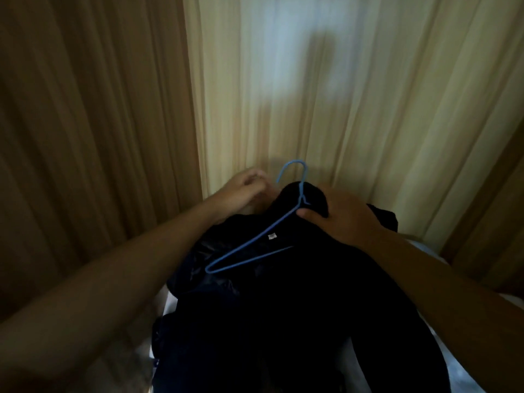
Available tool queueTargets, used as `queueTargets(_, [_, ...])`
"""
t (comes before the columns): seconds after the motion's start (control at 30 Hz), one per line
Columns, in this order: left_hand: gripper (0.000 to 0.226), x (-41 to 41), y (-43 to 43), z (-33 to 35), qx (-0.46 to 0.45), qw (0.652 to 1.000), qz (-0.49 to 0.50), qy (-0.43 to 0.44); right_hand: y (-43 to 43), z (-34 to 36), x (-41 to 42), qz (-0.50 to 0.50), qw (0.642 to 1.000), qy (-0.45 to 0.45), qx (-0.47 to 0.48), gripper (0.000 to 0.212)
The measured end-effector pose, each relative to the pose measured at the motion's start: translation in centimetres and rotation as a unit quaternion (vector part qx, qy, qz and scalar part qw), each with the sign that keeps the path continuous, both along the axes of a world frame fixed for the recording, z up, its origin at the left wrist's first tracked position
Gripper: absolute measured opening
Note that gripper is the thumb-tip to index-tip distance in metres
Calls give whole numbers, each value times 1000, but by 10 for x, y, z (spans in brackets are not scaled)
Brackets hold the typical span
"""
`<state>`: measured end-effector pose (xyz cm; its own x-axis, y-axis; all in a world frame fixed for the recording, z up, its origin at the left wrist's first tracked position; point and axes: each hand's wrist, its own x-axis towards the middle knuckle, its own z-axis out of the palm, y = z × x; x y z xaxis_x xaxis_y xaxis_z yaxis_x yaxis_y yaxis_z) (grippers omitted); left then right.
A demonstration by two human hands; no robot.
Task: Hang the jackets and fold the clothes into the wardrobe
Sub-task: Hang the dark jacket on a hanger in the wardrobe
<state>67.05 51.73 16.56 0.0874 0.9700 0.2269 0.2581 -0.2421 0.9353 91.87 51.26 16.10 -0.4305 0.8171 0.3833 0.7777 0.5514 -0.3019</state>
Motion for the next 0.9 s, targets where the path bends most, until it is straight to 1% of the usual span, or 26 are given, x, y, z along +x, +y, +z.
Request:
queueTargets(0.03, [12, -23, 11, -13, 1, 997, 44, 69, 1, -2, 3, -22, 1000, -11, -7, 76])
queueTargets(0.07, [29, -45, 19, -28, -27, 982, 75, 170, 2, -4, 5, -39, 999, -19, -15, 84])
queueTargets(0.1, [53, -65, 23, -44, -79, 958, 76, 266, 2, -3, 6, -49, 998, -18, -17, 90])
queueTargets(0.13, [74, -82, 26, -61, -136, 934, 61, 326, 2, -4, 6, -56, 998, -13, -15, 95])
queueTargets(0.17, [88, -94, 27, -76, -177, 915, 44, 359, 3, -6, 6, -60, 998, -11, -4, 96])
queueTargets(0.2, [95, -101, 25, -90, -190, 899, 36, 393, 3, -8, 5, -66, 998, -10, 11, 95])
queueTargets(0.23, [96, -106, 25, -103, -181, 878, 41, 441, 3, -9, 5, -74, 997, -12, 26, 92])
queueTargets(0.27, [91, -108, 25, -113, -162, 856, 49, 488, 2, -11, 5, -85, 996, -14, 36, 89])
queueTargets(0.3, [80, -109, 26, -120, -144, 846, 54, 511, 1, -12, 5, -97, 994, -17, 43, 86])
queueTargets(0.33, [66, -107, 29, -123, -136, 854, 53, 499, 0, -11, 5, -109, 993, -23, 48, 82])
queueTargets(0.37, [53, -105, 31, -121, -131, 871, 55, 470, -1, -11, 6, -117, 991, -29, 53, 78])
queueTargets(0.43, [32, -95, 34, -99, -125, 900, 88, 409, -1, -9, 8, -143, 987, -32, 60, 65])
queueTargets(0.47, [28, -90, 33, -81, -115, 915, 117, 369, 1, -7, 9, -165, 984, -35, 64, 63])
queueTargets(0.5, [27, -82, 31, -59, -106, 930, 144, 322, 3, -5, 9, -192, 978, -42, 71, 65])
queueTargets(0.53, [28, -73, 26, -37, -103, 945, 163, 265, 5, -1, 9, -219, 971, -47, 78, 70])
queueTargets(0.57, [29, -61, 19, -15, -112, 962, 160, 189, 8, 5, 7, -239, 966, -46, 84, 73])
queueTargets(0.63, [26, -33, 0, 25, -142, 985, 89, 33, 8, 22, -2, -252, 964, -21, 86, 73])
queueTargets(0.67, [22, -17, -10, 40, -118, 992, 47, 7, 7, 33, -8, -249, 964, -4, 90, 71])
queueTargets(0.7, [18, -4, -18, 45, -63, 998, 19, 25, 5, 43, -15, -242, 965, 15, 101, 70])
queueTargets(0.73, [15, 6, -23, 47, 17, 995, 16, 94, 2, 53, -20, -232, 966, 36, 109, 67])
queueTargets(0.77, [15, 10, -27, 48, 109, 974, 43, 194, -2, 63, -23, -220, 967, 57, 116, 64])
queueTargets(0.8, [23, 8, -29, 48, 200, 927, 88, 304, -4, 73, -24, -209, 968, 76, 119, 60])
queueTargets(0.83, [36, 2, -28, 49, 259, 877, 122, 387, -6, 82, -22, -200, 968, 91, 119, 57])
queueTargets(0.87, [50, -4, -29, 53, 272, 851, 128, 431, -8, 92, -19, -192, 969, 106, 117, 53])
queueTargets(0.9, [59, -8, -31, 59, 263, 844, 113, 453, -10, 101, -15, -183, 968, 124, 117, 49])
